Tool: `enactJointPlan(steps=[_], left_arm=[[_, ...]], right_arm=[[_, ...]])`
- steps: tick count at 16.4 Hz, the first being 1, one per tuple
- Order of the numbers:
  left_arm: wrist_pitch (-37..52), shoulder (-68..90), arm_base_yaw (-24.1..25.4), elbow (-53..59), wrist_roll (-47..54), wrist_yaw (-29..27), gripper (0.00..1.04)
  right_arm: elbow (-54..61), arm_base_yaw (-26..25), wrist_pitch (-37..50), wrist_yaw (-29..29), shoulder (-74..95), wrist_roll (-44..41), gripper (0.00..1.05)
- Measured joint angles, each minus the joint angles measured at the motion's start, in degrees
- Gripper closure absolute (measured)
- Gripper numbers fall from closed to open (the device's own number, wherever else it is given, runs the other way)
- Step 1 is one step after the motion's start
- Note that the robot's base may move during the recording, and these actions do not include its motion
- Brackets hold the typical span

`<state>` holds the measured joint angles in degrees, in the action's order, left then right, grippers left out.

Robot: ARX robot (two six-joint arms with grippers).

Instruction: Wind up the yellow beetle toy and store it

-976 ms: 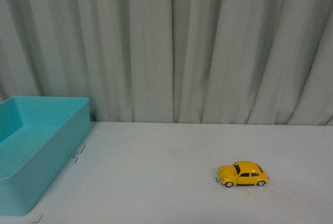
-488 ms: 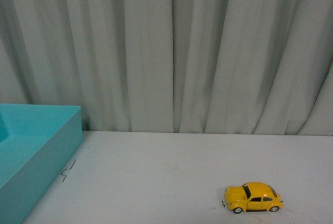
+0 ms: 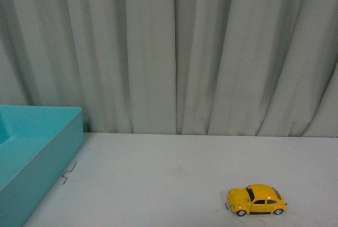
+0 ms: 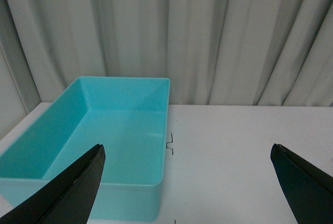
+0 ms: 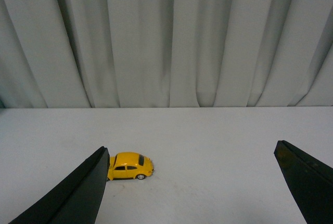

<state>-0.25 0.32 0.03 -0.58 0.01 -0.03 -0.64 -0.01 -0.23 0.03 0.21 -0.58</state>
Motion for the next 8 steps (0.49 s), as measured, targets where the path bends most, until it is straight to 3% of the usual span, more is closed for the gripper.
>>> enactJointPlan(steps=[5, 6, 8], left_arm=[[0.0, 0.0, 0.0, 0.0, 0.0, 0.0, 0.07], [0.0, 0.0, 0.0, 0.0, 0.0, -0.02, 0.07], [0.02, 0.0, 0.0, 0.0, 0.0, 0.0, 0.07]], right_arm=[[0.0, 0.0, 0.0, -0.02, 0.0, -0.02, 0.07], [-0.2, -2.97, -0.72, -5.68, 1.42, 3.1, 0.07], [-1.84, -23.67, 23.1, -21.62, 23.98, 11.58, 0.07]])
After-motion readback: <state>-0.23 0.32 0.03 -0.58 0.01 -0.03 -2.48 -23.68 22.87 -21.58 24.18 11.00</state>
